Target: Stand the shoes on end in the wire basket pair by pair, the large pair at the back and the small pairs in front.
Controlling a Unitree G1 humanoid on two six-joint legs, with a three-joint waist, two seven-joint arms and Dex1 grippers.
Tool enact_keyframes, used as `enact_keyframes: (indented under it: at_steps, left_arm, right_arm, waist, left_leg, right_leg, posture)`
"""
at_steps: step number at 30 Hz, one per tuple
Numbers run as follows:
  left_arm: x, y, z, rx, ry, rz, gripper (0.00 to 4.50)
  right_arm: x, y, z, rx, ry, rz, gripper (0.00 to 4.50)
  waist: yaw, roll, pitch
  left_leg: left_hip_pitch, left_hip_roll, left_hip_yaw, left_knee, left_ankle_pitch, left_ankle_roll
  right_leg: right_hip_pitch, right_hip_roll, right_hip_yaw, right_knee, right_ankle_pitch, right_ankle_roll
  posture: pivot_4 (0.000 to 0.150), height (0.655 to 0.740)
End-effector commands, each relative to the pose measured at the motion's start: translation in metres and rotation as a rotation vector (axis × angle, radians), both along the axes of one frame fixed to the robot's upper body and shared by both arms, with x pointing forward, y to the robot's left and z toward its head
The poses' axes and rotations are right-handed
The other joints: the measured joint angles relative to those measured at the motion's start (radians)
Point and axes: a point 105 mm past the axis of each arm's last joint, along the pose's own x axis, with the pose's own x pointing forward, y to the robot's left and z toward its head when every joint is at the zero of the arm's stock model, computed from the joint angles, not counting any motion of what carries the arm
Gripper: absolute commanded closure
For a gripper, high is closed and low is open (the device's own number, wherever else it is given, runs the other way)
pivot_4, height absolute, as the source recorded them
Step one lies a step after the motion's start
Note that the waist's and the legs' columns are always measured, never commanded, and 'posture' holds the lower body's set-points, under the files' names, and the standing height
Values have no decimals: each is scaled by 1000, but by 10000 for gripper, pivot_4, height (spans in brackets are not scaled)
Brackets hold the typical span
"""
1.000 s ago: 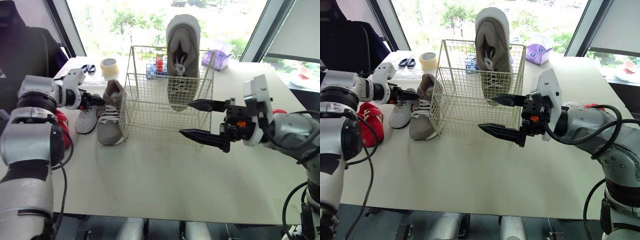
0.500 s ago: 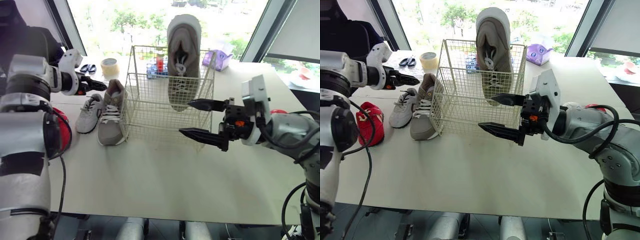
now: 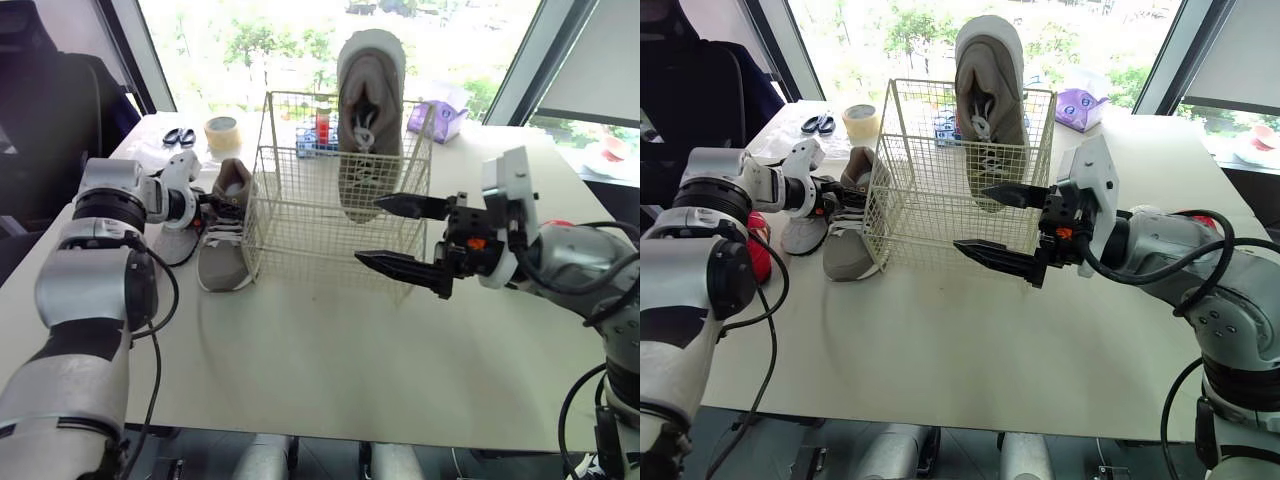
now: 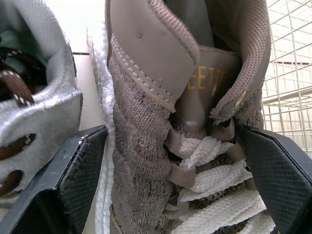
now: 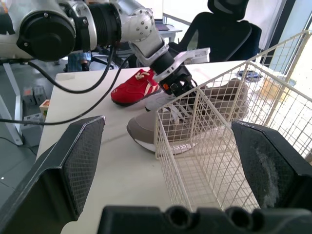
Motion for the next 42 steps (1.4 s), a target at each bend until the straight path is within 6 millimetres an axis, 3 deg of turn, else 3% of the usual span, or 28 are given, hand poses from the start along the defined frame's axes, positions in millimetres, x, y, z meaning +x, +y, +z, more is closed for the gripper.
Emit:
enact_keyframes:
  at_steps: [1, 5, 8, 10, 13, 15, 19, 20, 22, 24, 29, 38, 42]
  left_arm:
    - [1, -2, -10, -18, 13, 26, 13879]
    - [1, -3, -10, -33, 12, 26, 30418]
    - [4, -7, 2, -107, -41, 20, 39732]
    - [9, -7, 15, -144, -105, 17, 40899]
    - [13, 0, 52, -166, -248, 1, 40899]
    - [16, 19, 101, -82, -495, 19, 40899]
    - [-12, 52, 205, 60, -857, 86, 40899]
    - [-22, 52, 232, 69, -965, 87, 40899]
    - [-43, 32, 279, 34, -1190, 44, 40899]
    - [-54, 7, 301, 0, -1345, 1, 40899]
    - [-54, -32, 307, -54, -1540, 14, 40899]
    - [-31, -90, 275, -194, -1615, 37, 40899]
    - [-19, -107, 256, -146, -1600, 35, 40899]
  right_arm:
    - [-1, -1, 11, 19, -55, -10, 0]
    - [-1, -3, 11, 15, -52, -19, 0]
    - [-2, -3, 10, 7, -48, -16, 0]
    - [-3, -3, 10, 1, -47, -14, 0]
    - [-7, -8, 12, -13, -47, -18, 0]
    - [-13, -19, 28, 26, -55, -35, 0]
    - [-28, -38, 68, 115, -123, -76, 0]
    - [-31, -40, 77, 133, -140, -81, 0]
    - [-37, -43, 97, 191, -181, -74, 0]
    - [-43, -45, 111, 249, -202, -49, 0]
    - [-42, -42, 110, 255, -188, -55, 0]
    - [-42, -37, 107, 226, -176, -97, 0]
    - [-43, -37, 103, 215, -162, -121, 0]
  waist:
    - [2, 0, 0]
    - [7, 0, 0]
    - [13, 0, 0]
    - [18, 0, 0]
    - [22, -1, 0]
    - [21, -1, 1]
    - [5, -8, 4]
    - [-5, -8, 5]
    - [-4, -8, 5]
    - [7, -8, 4]
    - [23, -4, 2]
    - [13, -4, 3]
    - [16, -4, 3]
  left_leg:
    - [0, 0, 0, 0, 0, 0]
    - [0, -1, 0, 1, 0, 0]
    - [0, -1, 0, 1, 0, 0]
    - [0, -1, 0, 1, 0, 0]
    - [-1, -1, 0, 1, 0, 0]
    - [-2, -1, -1, 1, 0, 0]
    - [-12, 2, -1, 2, 1, -2]
    - [-15, 3, -1, 2, 5, -9]
    - [-16, 3, -1, 1, 6, -10]
    - [-15, 3, -1, 1, 5, -10]
    - [0, 1, -1, 1, -1, 1]
    - [-3, 2, 2, 1, 1, 4]
    - [-4, 2, 4, 0, 0, 5]
  right_leg:
    - [0, 0, 0, 0, 0, 0]
    - [1, 0, 0, 0, 0, 0]
    - [1, 0, 0, 0, 0, 0]
    - [0, 0, 0, 0, 0, 0]
    - [0, 0, 0, 0, 0, 0]
    - [-1, 0, 0, -1, 0, 0]
    - [-10, 0, 0, -1, 2, -2]
    - [-13, 0, 0, -1, 2, -3]
    - [-14, 0, 0, -2, 2, -3]
    - [-12, -1, 0, -4, 2, -3]
    - [7, -3, -1, -10, 3, -1]
    - [3, 0, 0, -14, 7, 3]
    - [2, 0, 0, -15, 7, 3]
  posture:
    - [1500, 6595]
    - [1500, 6595]
    - [1500, 6595]
    - [1500, 6595]
    - [1500, 6595]
    - [1500, 6595]
    - [1500, 6595]
    - [1500, 6595]
    - [1500, 6595]
    - [1500, 6595]
    - [1500, 6595]
    - [1500, 6595]
    - [1500, 6595]
